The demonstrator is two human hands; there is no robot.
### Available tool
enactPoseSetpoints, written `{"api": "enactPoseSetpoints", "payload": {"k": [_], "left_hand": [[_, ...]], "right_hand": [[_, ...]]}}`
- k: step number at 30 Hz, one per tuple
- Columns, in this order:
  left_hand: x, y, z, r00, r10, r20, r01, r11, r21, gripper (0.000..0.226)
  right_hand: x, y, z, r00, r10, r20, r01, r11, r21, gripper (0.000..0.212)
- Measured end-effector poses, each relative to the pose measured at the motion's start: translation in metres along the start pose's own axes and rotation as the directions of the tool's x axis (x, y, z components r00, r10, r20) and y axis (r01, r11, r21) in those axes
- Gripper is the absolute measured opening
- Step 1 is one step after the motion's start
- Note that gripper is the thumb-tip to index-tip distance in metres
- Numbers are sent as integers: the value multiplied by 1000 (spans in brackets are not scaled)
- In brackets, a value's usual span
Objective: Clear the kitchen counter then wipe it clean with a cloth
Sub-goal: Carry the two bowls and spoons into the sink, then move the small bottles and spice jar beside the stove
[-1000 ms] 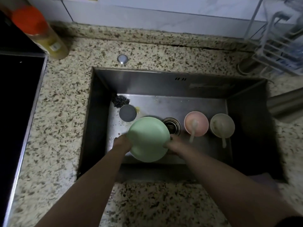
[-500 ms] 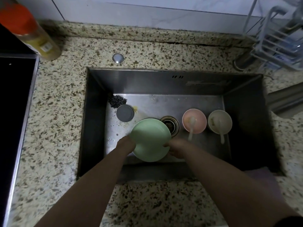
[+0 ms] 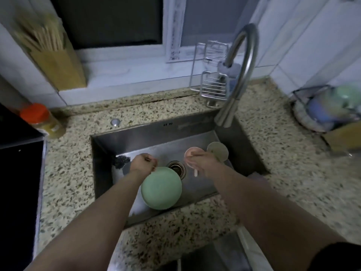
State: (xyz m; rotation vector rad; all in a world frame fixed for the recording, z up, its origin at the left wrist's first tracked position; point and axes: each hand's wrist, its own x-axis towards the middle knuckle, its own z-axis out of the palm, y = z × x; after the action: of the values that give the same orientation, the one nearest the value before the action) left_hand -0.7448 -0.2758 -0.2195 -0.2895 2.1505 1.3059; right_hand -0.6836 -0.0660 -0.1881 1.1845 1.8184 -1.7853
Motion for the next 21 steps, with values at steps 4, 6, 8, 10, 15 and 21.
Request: {"api": "enactPoseSetpoints", "payload": {"k": [4, 6, 8, 10, 15, 21], "left_hand": [[-18, 45, 24, 992, 110, 53, -117, 984, 135, 25], [-30, 64, 45, 983, 160, 95, -175, 969, 175, 32], [-44, 85, 70, 963, 221, 153, -251, 943, 219, 31], [-58, 102, 95, 940, 252, 232, -304, 926, 222, 26], [-94, 121, 160, 800, 263, 538, -472, 830, 296, 34], [-127, 121, 220, 599, 291, 746, -700, 643, 311, 17]], "right_hand": [[-42, -8, -42, 987, -125, -97, 135, 986, 100, 24], [-58, -6, -66, 969, -168, -180, 188, 977, 103, 19], [-69, 0, -92, 949, -176, -260, 223, 961, 162, 21], [-80, 7, -116, 918, -150, -367, 241, 946, 216, 21], [-110, 37, -164, 883, -92, -460, 251, 921, 297, 26], [-150, 78, -216, 816, -40, -576, 220, 944, 247, 20]]}}
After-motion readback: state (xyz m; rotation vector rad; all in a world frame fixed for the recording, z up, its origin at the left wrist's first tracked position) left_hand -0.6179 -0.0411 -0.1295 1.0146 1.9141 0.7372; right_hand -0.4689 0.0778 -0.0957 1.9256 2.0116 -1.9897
